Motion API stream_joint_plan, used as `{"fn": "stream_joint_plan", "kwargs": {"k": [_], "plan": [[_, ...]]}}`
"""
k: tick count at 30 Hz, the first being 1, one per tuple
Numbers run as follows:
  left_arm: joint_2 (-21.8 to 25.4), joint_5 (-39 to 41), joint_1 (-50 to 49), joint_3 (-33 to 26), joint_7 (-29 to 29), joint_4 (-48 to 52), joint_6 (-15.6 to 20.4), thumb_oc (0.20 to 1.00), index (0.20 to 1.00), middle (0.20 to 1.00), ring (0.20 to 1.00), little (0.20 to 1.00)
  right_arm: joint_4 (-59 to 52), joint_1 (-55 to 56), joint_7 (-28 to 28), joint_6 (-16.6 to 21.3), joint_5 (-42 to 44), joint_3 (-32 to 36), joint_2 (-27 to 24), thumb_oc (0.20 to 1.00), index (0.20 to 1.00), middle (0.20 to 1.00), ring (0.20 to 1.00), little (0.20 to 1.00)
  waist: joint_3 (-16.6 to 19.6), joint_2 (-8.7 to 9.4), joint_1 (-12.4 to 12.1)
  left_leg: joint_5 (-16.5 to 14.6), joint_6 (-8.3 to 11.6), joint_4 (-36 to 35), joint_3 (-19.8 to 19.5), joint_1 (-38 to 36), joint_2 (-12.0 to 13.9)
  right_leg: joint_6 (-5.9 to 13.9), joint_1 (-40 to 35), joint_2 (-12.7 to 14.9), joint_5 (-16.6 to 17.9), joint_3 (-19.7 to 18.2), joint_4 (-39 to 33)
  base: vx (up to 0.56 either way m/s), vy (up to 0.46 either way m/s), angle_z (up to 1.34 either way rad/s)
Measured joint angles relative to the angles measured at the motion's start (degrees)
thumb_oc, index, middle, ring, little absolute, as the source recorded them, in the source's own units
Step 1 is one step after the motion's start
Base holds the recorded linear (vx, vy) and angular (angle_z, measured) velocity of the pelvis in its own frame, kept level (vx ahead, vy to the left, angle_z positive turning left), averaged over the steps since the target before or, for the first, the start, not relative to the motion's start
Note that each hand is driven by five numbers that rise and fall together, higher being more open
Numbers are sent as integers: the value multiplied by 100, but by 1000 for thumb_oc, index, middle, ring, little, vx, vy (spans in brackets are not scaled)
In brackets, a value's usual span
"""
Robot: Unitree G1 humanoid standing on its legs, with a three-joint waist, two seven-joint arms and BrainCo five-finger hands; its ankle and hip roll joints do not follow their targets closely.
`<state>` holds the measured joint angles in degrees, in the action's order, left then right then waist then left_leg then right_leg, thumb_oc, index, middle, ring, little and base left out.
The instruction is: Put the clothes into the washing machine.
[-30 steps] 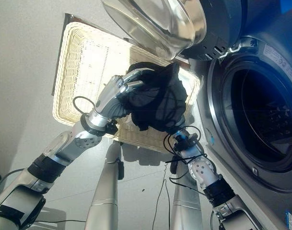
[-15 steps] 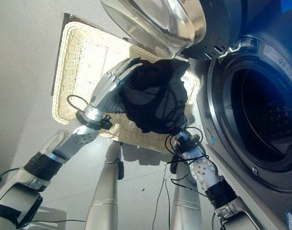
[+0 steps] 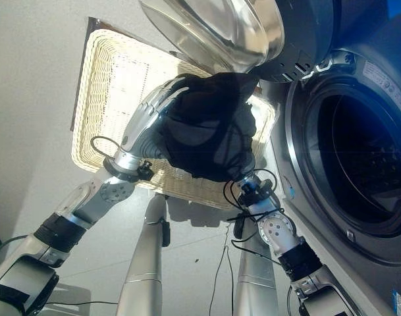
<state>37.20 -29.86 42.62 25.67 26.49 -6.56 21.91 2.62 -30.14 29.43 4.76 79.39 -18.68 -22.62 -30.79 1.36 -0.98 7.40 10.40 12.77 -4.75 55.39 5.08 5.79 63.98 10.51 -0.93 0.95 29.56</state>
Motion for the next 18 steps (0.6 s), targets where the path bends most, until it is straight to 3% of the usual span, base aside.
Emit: {"fn": "stream_joint_plan", "kwargs": {"k": [11,18], "plan": [[6,156,-8,-8,-372,-2,-37,1000,1000,1000,1000,1000,-1,-6,128,284,48,142,-35,200,200,200,200,200,0,0,-4,0,0,2,-2,-1,-1,-3,-5,0,3,0,-3,0,0,0],[58,146,-72,-3,-388,-181,-304,1000,1000,1000,1000,1000,-45,-86,197,419,421,416,-47,200,200,200,200,200,0,0,0,0,0,1,-3,2,2,-2,-4,-1,2,4,-8,0,0,0]]}}
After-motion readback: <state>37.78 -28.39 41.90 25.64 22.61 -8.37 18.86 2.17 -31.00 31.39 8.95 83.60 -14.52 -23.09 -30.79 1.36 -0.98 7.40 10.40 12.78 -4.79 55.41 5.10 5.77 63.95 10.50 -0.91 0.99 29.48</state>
